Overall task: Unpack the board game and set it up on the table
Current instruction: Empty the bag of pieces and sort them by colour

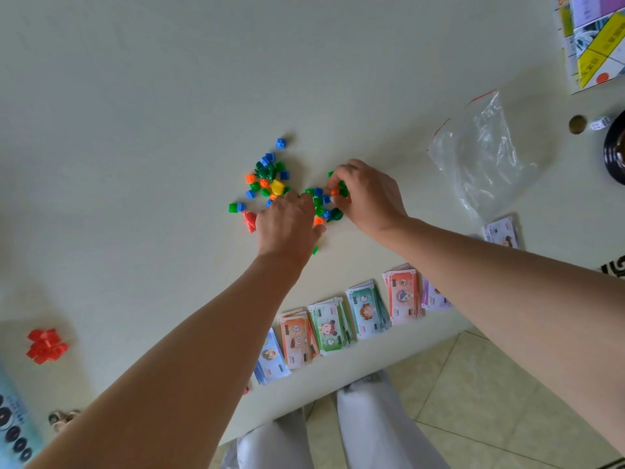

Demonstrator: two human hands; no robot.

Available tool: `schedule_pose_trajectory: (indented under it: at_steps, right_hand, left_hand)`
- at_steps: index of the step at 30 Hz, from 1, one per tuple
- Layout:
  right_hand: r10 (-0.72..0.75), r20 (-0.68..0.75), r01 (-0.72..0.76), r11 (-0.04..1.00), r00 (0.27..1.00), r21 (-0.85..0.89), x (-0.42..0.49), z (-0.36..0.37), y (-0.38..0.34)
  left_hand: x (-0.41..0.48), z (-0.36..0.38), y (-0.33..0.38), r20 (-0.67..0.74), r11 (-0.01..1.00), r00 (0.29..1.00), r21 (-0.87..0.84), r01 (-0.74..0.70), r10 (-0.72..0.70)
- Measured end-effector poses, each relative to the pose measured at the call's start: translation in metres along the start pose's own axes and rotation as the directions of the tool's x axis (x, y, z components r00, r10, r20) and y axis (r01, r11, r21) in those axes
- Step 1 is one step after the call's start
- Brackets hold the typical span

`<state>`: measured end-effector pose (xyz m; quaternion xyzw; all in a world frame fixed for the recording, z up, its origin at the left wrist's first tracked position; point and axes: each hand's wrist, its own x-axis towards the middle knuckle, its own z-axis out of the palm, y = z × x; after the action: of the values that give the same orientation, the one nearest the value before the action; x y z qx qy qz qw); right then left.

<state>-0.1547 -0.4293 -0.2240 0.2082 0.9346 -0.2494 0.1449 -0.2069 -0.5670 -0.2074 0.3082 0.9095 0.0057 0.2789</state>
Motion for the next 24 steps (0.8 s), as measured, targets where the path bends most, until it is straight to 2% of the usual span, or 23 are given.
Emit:
schedule_pose_trajectory:
  at_steps: [3,5,7,9,10,11,12,13,14,15,16,18,19,20,24]
  right_hand:
    - [0.041,-0.058,-0.036,0.996,0.997,0.086,-0.001,0.0,0.0]
    - [0.163,-0.054,-0.136,0.933,0.985,0.333,-0.002,-0.002,-0.002]
    - [0.311,0.068,-0.284,0.728,0.948,0.624,-0.002,-0.009,-0.007]
    - [0.401,0.212,-0.397,0.464,0.891,0.792,-0.001,-0.018,-0.014]
    - [0.432,0.283,-0.444,0.336,0.856,0.831,-0.001,-0.022,-0.017]
    - [0.451,0.341,-0.478,0.234,0.825,0.847,-0.002,-0.025,-0.02]
    - [0.452,0.385,-0.501,0.168,0.805,0.849,-0.005,-0.028,-0.023]
    - [0.442,0.411,-0.515,0.143,0.797,0.845,-0.008,-0.029,-0.025]
    - [0.425,0.423,-0.522,0.148,0.8,0.84,-0.011,-0.029,-0.028]
    - [0.408,0.431,-0.529,0.166,0.805,0.832,-0.015,-0.027,-0.03]
    - [0.393,0.439,-0.538,0.188,0.808,0.822,-0.018,-0.025,-0.032]
    - [0.378,0.43,-0.544,0.279,0.82,0.792,-0.025,-0.019,-0.036]
    - [0.359,0.408,-0.528,0.362,0.839,0.768,-0.028,-0.015,-0.037]
    - [0.329,0.385,-0.502,0.454,0.862,0.736,-0.031,-0.009,-0.038]
    - [0.199,0.249,-0.3,0.819,0.948,0.489,-0.049,0.016,-0.048]
  left_hand:
    - [0.002,0.0,0.0,-0.007,1.0,1.0,-0.024,0.005,-0.005]
    - [0.002,0.0,-0.001,-0.013,0.992,1.0,-0.125,0.025,-0.026]
    - [-0.001,-0.004,-0.003,-0.014,0.946,0.996,-0.312,0.084,-0.093]
    - [-0.003,-0.007,-0.005,0.008,0.851,0.994,-0.516,0.097,-0.109]
    - [-0.006,-0.01,-0.006,0.038,0.777,0.993,-0.619,0.111,-0.112]
    - [-0.007,-0.012,-0.008,0.089,0.651,0.988,-0.744,0.153,-0.129]
    - [-0.009,-0.017,-0.011,0.169,0.461,0.973,-0.859,0.223,-0.156]
    - [-0.01,-0.02,-0.013,0.265,0.225,0.949,-0.927,0.299,-0.17]
    - [-0.012,-0.024,-0.018,0.341,0.018,0.926,-0.937,0.348,-0.164]
    - [-0.015,-0.026,-0.023,0.381,-0.129,0.91,-0.923,0.363,-0.163]
    - [-0.018,-0.027,-0.028,0.4,-0.218,0.898,-0.907,0.36,-0.182]
    - [-0.024,-0.026,-0.041,0.43,-0.284,0.865,-0.89,0.358,-0.259]
    - [-0.027,-0.025,-0.045,0.435,-0.259,0.85,-0.894,0.367,-0.298]
    - [-0.03,-0.024,-0.048,0.428,-0.189,0.839,-0.903,0.385,-0.335]
    - [-0.038,-0.009,-0.054,0.29,0.224,0.866,-0.888,0.402,-0.407]
